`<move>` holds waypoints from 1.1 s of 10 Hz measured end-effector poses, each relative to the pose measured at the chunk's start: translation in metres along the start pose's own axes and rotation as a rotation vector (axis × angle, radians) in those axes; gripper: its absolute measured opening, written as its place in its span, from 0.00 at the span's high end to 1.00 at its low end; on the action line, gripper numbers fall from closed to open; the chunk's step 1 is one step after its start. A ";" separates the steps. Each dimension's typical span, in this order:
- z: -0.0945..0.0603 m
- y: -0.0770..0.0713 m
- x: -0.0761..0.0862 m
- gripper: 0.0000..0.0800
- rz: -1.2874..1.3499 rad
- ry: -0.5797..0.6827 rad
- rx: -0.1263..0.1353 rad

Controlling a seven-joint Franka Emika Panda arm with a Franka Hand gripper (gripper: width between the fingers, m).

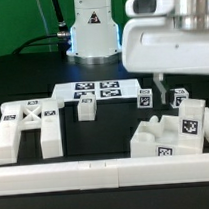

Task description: Assemble chair

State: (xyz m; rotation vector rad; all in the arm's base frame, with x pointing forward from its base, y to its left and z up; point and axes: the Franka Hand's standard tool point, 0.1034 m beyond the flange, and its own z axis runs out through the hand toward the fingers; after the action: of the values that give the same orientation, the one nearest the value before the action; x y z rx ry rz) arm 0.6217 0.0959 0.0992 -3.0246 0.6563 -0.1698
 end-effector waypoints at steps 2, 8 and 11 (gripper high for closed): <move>-0.012 0.029 -0.008 0.19 -0.083 -0.011 -0.005; -0.012 0.038 -0.011 0.19 -0.106 -0.011 -0.008; -0.012 0.098 -0.039 0.19 -0.261 -0.028 -0.024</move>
Offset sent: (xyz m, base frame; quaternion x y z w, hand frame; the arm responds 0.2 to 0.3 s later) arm 0.0000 0.0000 0.0000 0.0000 0.0000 0.0000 1.0000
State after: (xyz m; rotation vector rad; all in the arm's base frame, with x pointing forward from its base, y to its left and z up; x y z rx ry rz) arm 0.5450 0.0231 0.1013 -3.1182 0.2606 -0.1279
